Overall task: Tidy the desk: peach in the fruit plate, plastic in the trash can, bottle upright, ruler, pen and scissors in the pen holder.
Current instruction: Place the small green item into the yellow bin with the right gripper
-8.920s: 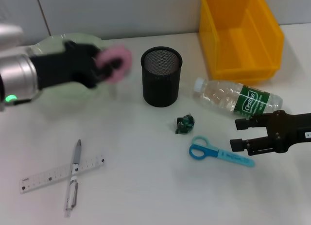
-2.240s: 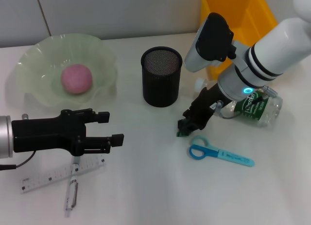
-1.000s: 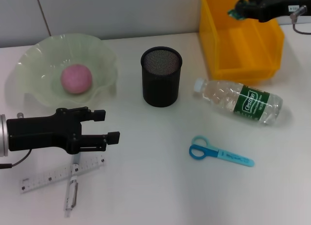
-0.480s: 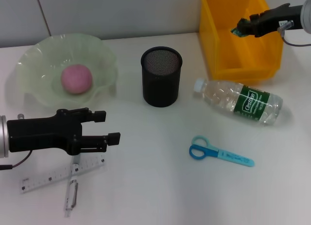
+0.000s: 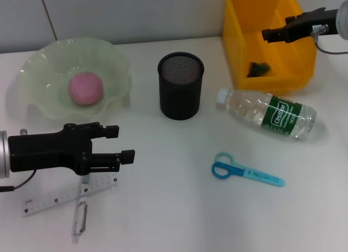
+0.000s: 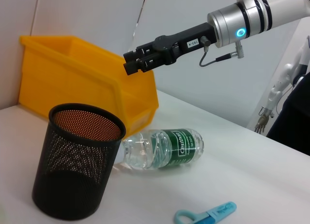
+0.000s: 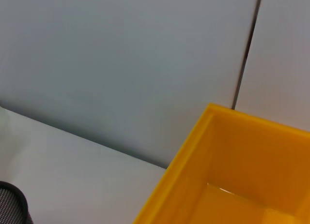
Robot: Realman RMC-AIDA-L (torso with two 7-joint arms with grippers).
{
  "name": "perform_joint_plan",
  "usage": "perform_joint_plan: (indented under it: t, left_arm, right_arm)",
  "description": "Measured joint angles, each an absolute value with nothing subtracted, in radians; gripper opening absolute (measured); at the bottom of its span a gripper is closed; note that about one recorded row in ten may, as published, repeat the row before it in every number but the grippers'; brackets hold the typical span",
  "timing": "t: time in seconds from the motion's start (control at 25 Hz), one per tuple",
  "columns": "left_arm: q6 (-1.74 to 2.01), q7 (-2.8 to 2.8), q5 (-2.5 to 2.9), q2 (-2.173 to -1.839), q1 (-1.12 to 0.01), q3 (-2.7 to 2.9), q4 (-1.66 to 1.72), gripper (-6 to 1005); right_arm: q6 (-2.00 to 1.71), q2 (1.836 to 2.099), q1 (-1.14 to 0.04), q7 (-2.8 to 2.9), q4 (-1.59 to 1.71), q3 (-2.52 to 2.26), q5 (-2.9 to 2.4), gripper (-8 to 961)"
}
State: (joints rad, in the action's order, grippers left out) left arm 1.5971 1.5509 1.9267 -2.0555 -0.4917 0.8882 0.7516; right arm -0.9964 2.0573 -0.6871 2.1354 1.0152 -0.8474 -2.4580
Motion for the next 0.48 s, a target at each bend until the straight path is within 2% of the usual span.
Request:
perform_joint_plan:
  t: [0.16,0.32,0.48]
  left_arm:
    - [1.598,1.551,1.927,-2.056,-0.490,0.888,0.752,836]
    - [1.601,1.554,1.927,-2.056,-0.488,0.888,0.752,836]
    - [1.602,1.555,1.927,-2.056,-0.488,0.888,0.752,836]
  right_arm:
    - [-0.995,2.058,-0.687,2.135,1.018,-0.852,-2.458,622]
    - [-1.001,2.058,-0.687,2.135,1.020,-0.854,-2.458,815]
    - [-1.003,2.057,-0.686,2.135,1.022,-0.855,-2.456,826]
